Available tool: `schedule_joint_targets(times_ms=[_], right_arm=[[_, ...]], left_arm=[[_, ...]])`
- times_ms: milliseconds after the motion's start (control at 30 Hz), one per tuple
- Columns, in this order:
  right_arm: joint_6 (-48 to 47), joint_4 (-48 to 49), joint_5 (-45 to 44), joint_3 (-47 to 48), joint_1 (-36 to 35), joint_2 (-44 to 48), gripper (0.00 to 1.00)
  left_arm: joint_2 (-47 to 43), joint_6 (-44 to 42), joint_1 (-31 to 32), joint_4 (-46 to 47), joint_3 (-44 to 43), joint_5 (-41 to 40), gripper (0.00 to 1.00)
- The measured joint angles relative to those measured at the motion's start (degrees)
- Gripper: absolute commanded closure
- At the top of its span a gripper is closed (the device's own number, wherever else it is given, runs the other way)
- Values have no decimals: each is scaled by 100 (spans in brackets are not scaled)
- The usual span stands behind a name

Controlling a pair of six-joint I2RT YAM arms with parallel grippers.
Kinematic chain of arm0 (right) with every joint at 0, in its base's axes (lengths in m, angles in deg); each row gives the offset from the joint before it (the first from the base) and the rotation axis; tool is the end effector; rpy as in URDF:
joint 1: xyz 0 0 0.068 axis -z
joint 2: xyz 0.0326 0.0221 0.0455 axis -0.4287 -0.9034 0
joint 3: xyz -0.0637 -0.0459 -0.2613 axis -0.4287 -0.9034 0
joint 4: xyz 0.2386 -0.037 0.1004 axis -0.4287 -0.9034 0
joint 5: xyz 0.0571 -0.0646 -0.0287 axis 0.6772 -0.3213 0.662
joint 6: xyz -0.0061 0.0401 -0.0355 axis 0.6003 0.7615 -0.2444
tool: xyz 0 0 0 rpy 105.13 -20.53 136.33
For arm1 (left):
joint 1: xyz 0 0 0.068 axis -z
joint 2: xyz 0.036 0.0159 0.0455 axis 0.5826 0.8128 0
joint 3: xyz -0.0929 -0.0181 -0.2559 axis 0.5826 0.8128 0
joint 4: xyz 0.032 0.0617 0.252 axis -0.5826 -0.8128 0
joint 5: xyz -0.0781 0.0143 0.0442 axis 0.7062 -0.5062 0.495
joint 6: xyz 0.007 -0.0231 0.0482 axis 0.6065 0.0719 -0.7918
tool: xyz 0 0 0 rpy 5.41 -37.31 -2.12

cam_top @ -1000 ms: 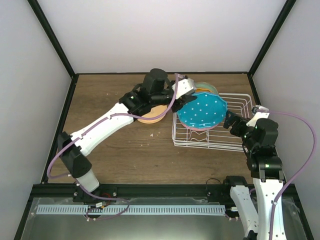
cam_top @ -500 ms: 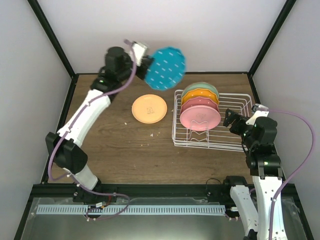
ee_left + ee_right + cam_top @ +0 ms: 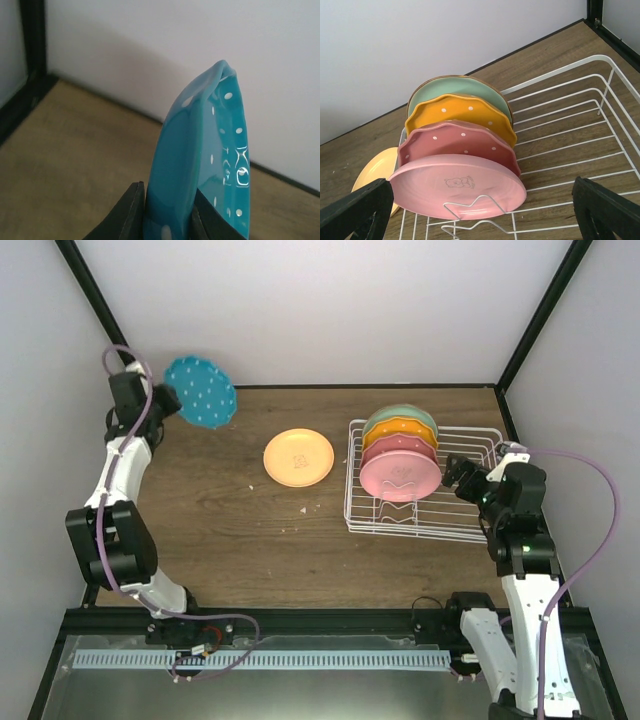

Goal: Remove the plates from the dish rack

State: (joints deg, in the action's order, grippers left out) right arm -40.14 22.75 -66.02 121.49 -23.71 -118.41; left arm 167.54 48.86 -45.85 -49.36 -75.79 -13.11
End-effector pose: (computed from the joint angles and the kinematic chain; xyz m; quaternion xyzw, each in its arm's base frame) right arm 0.1348 -0.0007 0.3415 0.1623 0.8161 0.1429 0.5359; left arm 0.3769 0.0608 0.3399 -0.1616 0.8082 -0.1284 0.5516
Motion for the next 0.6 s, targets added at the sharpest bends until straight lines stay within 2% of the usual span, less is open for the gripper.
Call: schedule_joint_targets(times_ms=[267, 367, 600], right_arm=[[0, 15, 68, 0, 0, -101, 0], [-2, 20, 103, 2, 0, -190, 0], [-4, 22, 138, 46, 0, -385, 0]], left_arm=[[-111, 1250, -439, -57, 1941, 83, 96], [-103, 1569, -579, -63, 2251, 138, 96], [52, 2028, -767, 262, 2347, 348, 96]])
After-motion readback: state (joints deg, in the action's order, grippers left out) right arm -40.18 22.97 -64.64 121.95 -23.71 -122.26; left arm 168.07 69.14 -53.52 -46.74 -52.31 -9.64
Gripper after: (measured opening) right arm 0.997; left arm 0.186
